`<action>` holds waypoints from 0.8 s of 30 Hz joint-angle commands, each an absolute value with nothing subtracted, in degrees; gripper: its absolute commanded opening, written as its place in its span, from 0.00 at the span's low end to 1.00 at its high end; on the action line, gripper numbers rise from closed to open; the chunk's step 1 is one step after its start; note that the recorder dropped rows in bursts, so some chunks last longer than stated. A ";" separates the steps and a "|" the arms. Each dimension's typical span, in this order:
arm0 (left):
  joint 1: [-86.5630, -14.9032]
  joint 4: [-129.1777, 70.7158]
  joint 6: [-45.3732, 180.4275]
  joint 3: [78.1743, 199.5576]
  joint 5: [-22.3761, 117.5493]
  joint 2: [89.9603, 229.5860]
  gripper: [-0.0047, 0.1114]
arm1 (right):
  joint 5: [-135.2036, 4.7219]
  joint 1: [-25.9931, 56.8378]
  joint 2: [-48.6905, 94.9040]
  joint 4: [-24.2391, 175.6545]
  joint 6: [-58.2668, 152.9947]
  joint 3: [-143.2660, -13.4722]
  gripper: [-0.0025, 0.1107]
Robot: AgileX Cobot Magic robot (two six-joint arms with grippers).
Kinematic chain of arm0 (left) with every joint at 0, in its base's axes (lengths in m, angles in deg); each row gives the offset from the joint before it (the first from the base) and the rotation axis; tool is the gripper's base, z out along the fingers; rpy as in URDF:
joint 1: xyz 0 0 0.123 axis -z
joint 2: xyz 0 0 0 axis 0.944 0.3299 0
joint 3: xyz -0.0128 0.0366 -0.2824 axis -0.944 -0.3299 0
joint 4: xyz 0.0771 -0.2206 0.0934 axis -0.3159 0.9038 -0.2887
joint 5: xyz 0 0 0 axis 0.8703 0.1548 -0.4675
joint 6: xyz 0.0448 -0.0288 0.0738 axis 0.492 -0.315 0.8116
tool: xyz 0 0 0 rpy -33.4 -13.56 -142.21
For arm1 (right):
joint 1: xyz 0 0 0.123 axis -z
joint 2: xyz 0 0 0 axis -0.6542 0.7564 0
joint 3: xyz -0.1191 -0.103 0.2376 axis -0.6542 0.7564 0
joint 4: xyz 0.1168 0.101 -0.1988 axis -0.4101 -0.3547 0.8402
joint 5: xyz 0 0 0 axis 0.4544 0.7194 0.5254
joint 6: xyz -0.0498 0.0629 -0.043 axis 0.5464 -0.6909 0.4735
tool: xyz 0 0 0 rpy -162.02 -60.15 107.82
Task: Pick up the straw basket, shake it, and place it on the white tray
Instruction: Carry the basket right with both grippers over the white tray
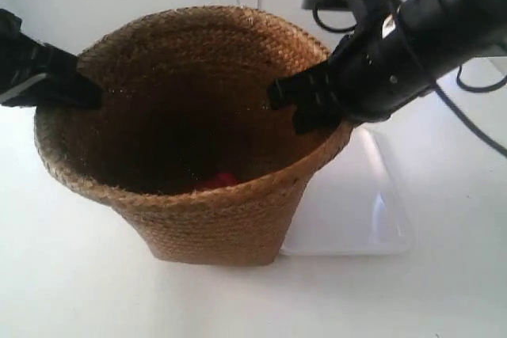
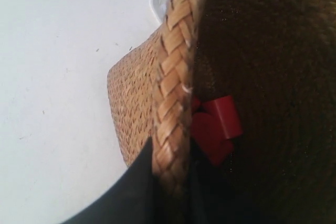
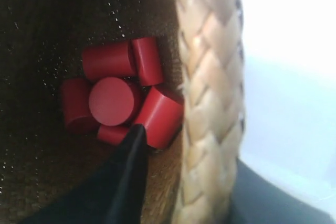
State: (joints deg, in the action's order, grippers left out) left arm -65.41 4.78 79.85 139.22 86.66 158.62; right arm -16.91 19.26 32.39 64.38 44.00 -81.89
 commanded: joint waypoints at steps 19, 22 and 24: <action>-49.01 16.82 75.67 151.80 76.62 171.67 0.04 | 4.72 30.66 44.16 74.31 54.40 -109.17 0.02; -47.59 16.67 75.67 154.58 76.51 175.39 0.04 | 4.72 33.82 44.16 74.31 54.51 -109.88 0.02; -47.29 16.53 75.56 156.75 76.97 177.59 0.04 | 4.72 35.62 44.05 74.31 54.95 -109.99 0.02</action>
